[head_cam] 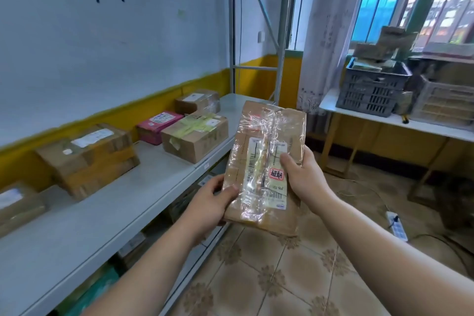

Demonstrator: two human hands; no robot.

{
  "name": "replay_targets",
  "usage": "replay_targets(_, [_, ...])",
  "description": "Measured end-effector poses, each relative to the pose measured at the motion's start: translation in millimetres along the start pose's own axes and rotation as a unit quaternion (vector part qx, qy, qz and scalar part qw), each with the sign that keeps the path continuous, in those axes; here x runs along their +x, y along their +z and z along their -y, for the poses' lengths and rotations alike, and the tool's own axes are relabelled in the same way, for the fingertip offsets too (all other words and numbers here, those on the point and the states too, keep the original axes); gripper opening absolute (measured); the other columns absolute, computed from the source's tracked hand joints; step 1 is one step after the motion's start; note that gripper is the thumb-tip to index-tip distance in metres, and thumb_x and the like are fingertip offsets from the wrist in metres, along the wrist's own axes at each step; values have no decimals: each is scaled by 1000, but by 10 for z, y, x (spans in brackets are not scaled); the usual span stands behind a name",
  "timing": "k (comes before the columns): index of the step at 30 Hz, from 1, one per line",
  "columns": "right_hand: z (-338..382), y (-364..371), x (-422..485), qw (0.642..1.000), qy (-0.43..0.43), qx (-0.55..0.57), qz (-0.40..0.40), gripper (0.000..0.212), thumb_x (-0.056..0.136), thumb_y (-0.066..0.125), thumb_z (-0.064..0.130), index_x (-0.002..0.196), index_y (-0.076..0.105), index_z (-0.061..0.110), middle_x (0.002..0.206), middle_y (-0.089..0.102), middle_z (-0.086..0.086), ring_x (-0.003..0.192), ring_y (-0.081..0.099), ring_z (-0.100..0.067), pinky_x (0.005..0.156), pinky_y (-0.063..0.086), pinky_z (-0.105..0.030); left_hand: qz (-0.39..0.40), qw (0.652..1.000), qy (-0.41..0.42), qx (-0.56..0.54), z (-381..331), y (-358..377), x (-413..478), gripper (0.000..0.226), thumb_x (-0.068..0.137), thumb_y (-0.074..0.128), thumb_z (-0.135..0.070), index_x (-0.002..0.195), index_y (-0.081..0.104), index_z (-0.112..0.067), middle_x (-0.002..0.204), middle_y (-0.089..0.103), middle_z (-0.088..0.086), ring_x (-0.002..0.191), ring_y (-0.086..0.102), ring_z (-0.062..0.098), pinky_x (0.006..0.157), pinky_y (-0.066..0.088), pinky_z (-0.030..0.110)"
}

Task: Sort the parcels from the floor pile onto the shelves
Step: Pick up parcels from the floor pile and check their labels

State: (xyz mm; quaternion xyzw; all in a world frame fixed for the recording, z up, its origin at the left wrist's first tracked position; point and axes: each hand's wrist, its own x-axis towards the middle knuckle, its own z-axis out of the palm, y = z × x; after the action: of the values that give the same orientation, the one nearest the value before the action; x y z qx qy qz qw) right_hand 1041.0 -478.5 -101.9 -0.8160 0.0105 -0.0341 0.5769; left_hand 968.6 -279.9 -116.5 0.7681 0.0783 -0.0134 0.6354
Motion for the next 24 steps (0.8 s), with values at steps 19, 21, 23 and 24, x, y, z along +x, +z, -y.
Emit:
replay_targets(19, [-766,-1172,3004,997,-66,-10,40,37,102,44,41,137,36,49,126,60,18,113,58,-8,94,45,-36,-32,997,-38,-63,-367,1800,2784,27,93,59,-15,118,55,-26,109,67,-3,83,70,10,62,53,21])
replay_targets(21, [-830,-1121,3339,997,-65,-11,46,32,101,47,41,126,34,56,121,62,19,107,60,-4,95,49,-40,-39,995,-53,-80,-306,1828,3107,27,93,59,-13,117,56,-23,108,68,1,84,71,15,64,55,28])
replay_targets(23, [-885,-1057,3693,996,-70,-14,47,34,100,49,40,121,32,61,119,63,19,104,62,-1,95,51,-42,-46,993,-55,-97,-239,1841,3464,26,92,58,-10,114,57,-23,106,69,3,81,71,17,63,55,30])
replay_targets(24, [-908,-1027,3869,996,-72,-15,49,36,99,50,40,118,32,65,119,63,19,105,62,0,95,52,-42,-48,992,-56,-103,-210,1847,3660,27,91,59,-8,114,58,-23,106,69,4,81,71,17,63,55,31])
